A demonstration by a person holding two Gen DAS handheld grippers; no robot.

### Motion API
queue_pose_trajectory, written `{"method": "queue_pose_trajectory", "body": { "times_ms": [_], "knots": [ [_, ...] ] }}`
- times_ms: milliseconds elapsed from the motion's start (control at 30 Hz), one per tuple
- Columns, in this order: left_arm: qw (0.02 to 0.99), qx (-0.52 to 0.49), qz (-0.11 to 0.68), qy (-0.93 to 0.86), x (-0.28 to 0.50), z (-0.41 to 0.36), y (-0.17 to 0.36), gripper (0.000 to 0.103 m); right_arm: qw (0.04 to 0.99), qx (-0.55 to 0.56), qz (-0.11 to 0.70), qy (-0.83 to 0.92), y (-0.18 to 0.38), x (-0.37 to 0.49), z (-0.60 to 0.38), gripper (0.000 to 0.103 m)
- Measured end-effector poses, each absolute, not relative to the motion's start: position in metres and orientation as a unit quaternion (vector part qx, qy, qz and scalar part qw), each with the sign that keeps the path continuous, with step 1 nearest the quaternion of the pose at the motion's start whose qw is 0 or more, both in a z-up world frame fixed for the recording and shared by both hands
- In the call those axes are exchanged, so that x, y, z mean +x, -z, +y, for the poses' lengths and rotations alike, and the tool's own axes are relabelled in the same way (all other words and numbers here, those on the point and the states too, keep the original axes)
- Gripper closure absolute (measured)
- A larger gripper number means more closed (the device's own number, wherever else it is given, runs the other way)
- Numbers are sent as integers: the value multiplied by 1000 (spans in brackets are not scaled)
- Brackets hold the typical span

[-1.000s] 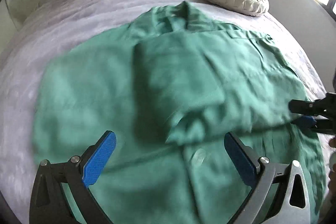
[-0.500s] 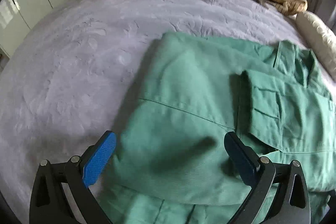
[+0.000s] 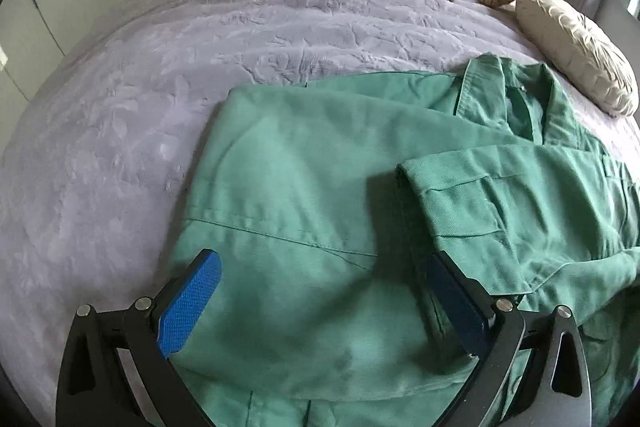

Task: Fold large clothes

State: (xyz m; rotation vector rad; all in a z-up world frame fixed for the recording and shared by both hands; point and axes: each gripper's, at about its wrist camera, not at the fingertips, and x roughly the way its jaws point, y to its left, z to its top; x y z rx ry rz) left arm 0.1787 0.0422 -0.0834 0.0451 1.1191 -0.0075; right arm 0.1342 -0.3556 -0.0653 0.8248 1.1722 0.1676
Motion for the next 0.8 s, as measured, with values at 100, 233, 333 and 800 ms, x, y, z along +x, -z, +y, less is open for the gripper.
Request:
{"method": "queue_pose_trajectory", "body": {
  "times_ms": [100,233,333,800],
  "knots": [
    [839,8,544,8,179,45,87,0,745,362,557,-60,65,115,-353,38],
    [836,-23,548,26,184,37,81,0,715,499,490,-13,79,90,-391,38],
    [841,0,539,43,197,20,77,0,683,585,438,3,93,85,-407,38],
    [839,13,542,50,208,34,69,0,695,449,561,-22,86,15,-388,93]
  ]
}}
